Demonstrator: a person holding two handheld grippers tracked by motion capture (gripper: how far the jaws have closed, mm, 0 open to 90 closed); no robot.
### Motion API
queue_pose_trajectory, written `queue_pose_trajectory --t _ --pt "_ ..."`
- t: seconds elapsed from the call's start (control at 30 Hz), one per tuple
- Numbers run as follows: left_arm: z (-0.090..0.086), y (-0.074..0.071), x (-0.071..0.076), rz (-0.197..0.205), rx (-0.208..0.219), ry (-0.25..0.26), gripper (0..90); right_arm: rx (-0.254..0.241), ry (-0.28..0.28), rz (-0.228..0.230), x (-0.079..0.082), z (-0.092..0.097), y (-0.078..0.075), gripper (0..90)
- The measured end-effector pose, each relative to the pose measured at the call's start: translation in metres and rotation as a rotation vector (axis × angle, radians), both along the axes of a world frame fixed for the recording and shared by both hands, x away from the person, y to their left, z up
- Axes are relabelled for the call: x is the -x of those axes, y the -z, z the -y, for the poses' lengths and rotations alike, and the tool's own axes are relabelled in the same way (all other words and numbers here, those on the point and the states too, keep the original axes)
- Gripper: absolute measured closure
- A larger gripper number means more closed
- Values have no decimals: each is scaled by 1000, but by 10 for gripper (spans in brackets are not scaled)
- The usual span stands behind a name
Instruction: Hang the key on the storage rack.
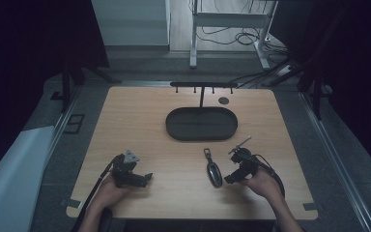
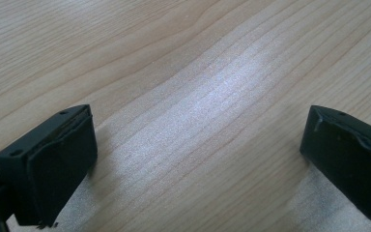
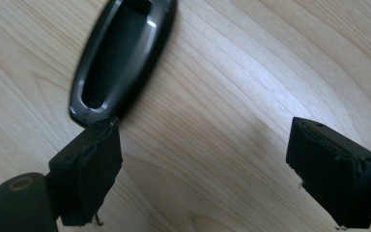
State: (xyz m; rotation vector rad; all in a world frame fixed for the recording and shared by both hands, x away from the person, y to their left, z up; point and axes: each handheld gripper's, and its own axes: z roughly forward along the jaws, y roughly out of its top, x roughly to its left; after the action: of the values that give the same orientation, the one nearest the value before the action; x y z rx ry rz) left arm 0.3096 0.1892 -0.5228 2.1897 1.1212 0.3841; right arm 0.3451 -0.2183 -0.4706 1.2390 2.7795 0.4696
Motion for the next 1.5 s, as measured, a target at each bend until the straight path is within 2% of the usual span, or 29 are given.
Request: queue_pose_trajectory --t 0.1,0.2,0.4,0.43,0.57,0.67,0.83,1.1,1.2,1.37,1.5 --pt "0 0 0 0 0 0 0 18 -12 -14 -5 -12 -3 131" --pt "0 0 0 0 1 0 0 23 -21 -18 -8 -18 -4 131" --pt "0 0 0 0 0 0 0 32 -62 -21 -15 -46 -7 127" --pt "0 0 0 0 0 0 0 32 -62 -21 -15 -46 -7 127" --pt "0 0 0 0 0 0 0 54 -92 -24 -18 -61 -3 110" --pt "0 0 0 0 1 0 0 91 -103 -27 -19 -68 4 110" --pt "0 0 0 0 1 0 0 120 -113 -37 -20 -69 9 113" --pt "0 0 0 0 1 0 0 168 -97 -43 -25 -56 9 152" --pt "0 0 0 0 1 -1 0 160 -99 -57 -28 -58 9 205" --pt "0 0 0 0 1 -1 0 174 -104 -91 -32 -69 11 348" --pt "0 0 0 0 1 -1 0 207 -99 -109 -34 -74 9 441"
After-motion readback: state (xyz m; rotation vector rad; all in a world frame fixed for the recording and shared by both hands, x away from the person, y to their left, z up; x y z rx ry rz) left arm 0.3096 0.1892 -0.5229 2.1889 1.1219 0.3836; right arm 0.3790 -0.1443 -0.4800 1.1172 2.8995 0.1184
